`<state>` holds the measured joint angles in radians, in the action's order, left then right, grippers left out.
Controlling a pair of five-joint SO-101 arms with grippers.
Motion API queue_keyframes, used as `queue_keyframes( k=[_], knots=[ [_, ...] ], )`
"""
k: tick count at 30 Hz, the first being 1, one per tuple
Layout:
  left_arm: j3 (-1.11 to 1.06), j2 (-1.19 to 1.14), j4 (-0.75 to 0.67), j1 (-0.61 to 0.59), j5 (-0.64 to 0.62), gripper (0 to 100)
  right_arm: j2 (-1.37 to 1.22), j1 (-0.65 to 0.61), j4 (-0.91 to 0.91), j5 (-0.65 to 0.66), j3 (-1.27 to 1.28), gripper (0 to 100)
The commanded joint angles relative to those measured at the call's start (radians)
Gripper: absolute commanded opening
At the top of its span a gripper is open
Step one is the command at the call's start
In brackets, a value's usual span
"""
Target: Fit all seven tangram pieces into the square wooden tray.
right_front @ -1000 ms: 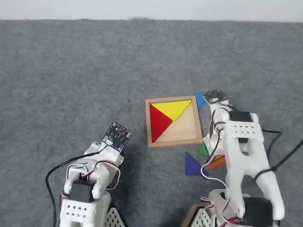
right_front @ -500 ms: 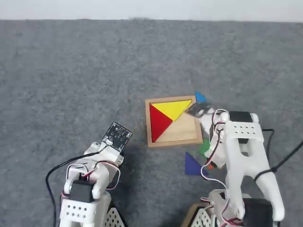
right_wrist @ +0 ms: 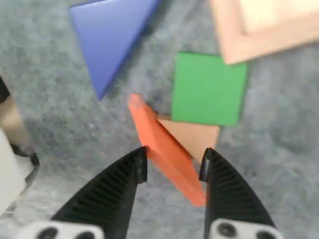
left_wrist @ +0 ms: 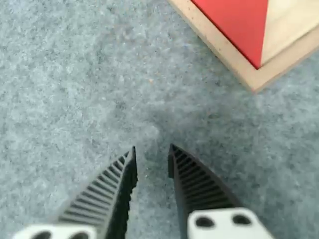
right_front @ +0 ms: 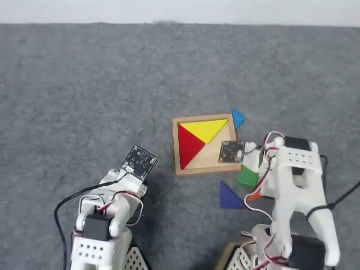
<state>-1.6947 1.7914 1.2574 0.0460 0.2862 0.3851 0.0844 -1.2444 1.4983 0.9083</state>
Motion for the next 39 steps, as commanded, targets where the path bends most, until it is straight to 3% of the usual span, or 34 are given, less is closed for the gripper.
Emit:
queue_keyframes(
  k=[1, 9, 14, 17, 25, 30, 35, 39],
  knots=[
    [0.012, 0.011, -0.002, -0.006, 0.009, 10, 0.033, 0.012, 0.059, 0.032, 0.034, 18.4],
    [0.012, 0.011, -0.002, -0.006, 0.009, 10, 0.033, 0.012, 0.054, 0.046, 0.046, 17.8],
    [0.012, 0.011, -0.002, -0.006, 0.009, 10, 0.033, 0.012, 0.062, 0.046, 0.094, 0.0],
    [0.012, 0.011, -0.002, -0.006, 0.009, 10, 0.035, 0.016, 0.065, 0.04, 0.11, 0.9],
    [0.012, 0.011, -0.002, -0.006, 0.009, 10, 0.122, 0.005, -0.021, -0.143, -0.1, 0.8],
    [0.012, 0.011, -0.002, -0.006, 0.009, 10, 0.189, -0.13, -0.148, -0.244, -0.321, 0.8],
    [0.012, 0.011, -0.002, -0.006, 0.009, 10, 0.14, -0.318, -0.151, -0.336, -0.42, 0.8],
    [0.012, 0.011, -0.002, -0.006, 0.009, 10, -0.013, -0.381, -0.102, -0.39, -0.47, 0.8]
  ],
)
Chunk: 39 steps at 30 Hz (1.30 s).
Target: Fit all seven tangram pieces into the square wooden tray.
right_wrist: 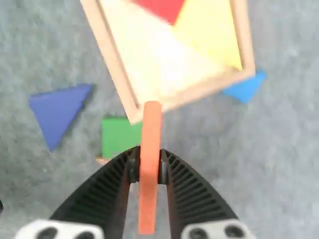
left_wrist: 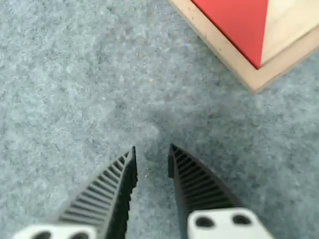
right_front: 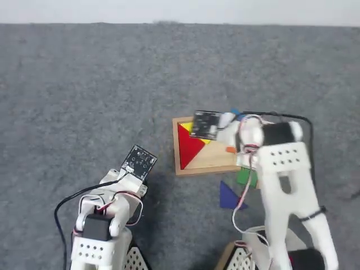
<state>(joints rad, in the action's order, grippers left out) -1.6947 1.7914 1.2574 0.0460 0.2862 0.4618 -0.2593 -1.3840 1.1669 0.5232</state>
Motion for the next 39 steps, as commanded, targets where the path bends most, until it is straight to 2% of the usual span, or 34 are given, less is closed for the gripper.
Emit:
queue_keyframes(
  k=[1, 9, 12, 14, 19, 21, 22, 30, 35, 39],
  knots=[
    [0.012, 0.011, -0.002, -0.006, 0.009, 10, -0.142, -0.039, 0.059, -0.081, -0.101, 0.8],
    [0.012, 0.011, -0.002, -0.006, 0.009, 10, -0.549, -0.091, 0.081, -0.104, -0.354, 0.8],
    [0.012, 0.011, -0.002, -0.006, 0.009, 10, -0.633, -0.11, 0.084, -0.216, -0.456, 0.8],
    [0.012, 0.011, -0.002, -0.006, 0.009, 10, -0.68, -0.105, 0.09, -0.411, -0.528, 0.8],
    [0.012, 0.011, -0.002, -0.006, 0.009, 10, -0.746, -0.064, 0.047, -1.155, -0.635, 0.7],
    [0.012, 0.011, -0.002, -0.006, 0.009, 10, -0.765, -0.056, 0.039, -1.363, -0.654, 0.9],
    [0.012, 0.011, -0.002, -0.006, 0.009, 10, -0.774, -0.059, 0.039, -1.41, -0.654, 0.9],
    [0.012, 0.011, -0.002, -0.006, 0.009, 10, -0.843, -0.113, 0.041, -1.436, -0.658, 1.2],
    [0.012, 0.011, -0.002, -0.006, 0.009, 10, -0.843, -0.07, 0.038, -1.37, -0.658, 12.8],
    [0.012, 0.011, -0.002, -0.006, 0.009, 10, -0.845, -0.031, 0.059, -1.26, -0.66, 18.3]
  ],
)
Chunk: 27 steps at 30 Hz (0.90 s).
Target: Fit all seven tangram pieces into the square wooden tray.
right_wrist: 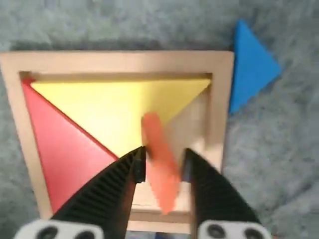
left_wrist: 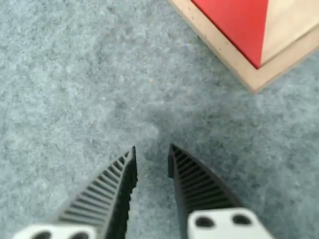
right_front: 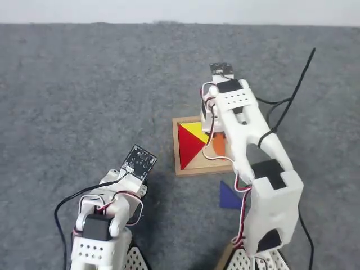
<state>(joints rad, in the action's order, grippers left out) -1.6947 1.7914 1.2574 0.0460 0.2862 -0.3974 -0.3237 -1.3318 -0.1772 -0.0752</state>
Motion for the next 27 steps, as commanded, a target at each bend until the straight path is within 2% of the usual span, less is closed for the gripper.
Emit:
queue_keyframes(
  k=[1, 7, 10, 12, 16, 22, 27],
  knots=[
    [0.012, 0.011, -0.002, -0.006, 0.009, 10, 0.015, 0.044, 0.01, 0.106, -0.061, 18.4],
    [0.012, 0.011, -0.002, -0.006, 0.009, 10, 0.053, 0.094, 0.028, 0.193, -0.058, 17.9],
    [0.012, 0.011, -0.002, -0.006, 0.009, 10, 0.173, 0.07, 0.022, 0.233, 0.02, 11.0],
    [0.012, 0.011, -0.002, -0.006, 0.009, 10, 0.272, 0.038, 0.071, 0.269, 0.12, 7.2],
    [0.012, 0.011, -0.002, -0.006, 0.009, 10, 0.412, 0.027, 0.255, 0.281, 0.347, 6.2],
    [0.012, 0.011, -0.002, -0.006, 0.009, 10, 0.366, 0.111, 0.211, 0.285, 0.416, 5.3],
    [0.012, 0.011, -0.002, -0.006, 0.009, 10, 0.271, 0.081, 0.209, 0.311, 0.411, 0.9]
  ],
)
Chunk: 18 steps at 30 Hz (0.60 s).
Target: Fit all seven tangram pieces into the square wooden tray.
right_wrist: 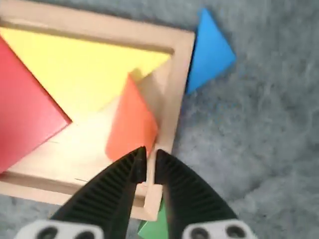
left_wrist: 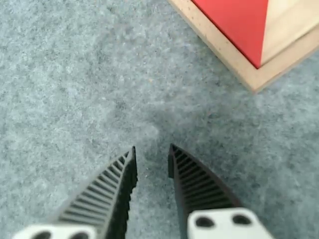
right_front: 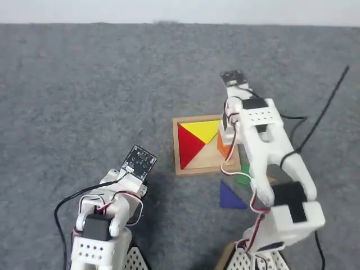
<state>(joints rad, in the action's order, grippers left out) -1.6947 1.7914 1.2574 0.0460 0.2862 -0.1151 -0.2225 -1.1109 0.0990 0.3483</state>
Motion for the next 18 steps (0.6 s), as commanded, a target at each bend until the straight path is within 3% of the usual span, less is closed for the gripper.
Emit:
queue_keyframes(
  k=[1, 7, 12, 18],
  knots=[
    [0.012, 0.011, -0.002, -0.006, 0.009, 10, -0.028, -0.042, -0.012, 0.038, -0.012, 1.2],
    [0.012, 0.011, -0.002, -0.006, 0.009, 10, -0.079, -0.148, -0.031, 0.038, -0.009, 0.9],
    [0.012, 0.011, -0.002, -0.006, 0.009, 10, 0.05, -0.203, -0.079, 0.034, -0.006, 0.9],
    [0.012, 0.011, -0.002, -0.006, 0.009, 10, 0.252, -0.15, -0.067, 0.035, 0.003, 1.2]
  ],
)
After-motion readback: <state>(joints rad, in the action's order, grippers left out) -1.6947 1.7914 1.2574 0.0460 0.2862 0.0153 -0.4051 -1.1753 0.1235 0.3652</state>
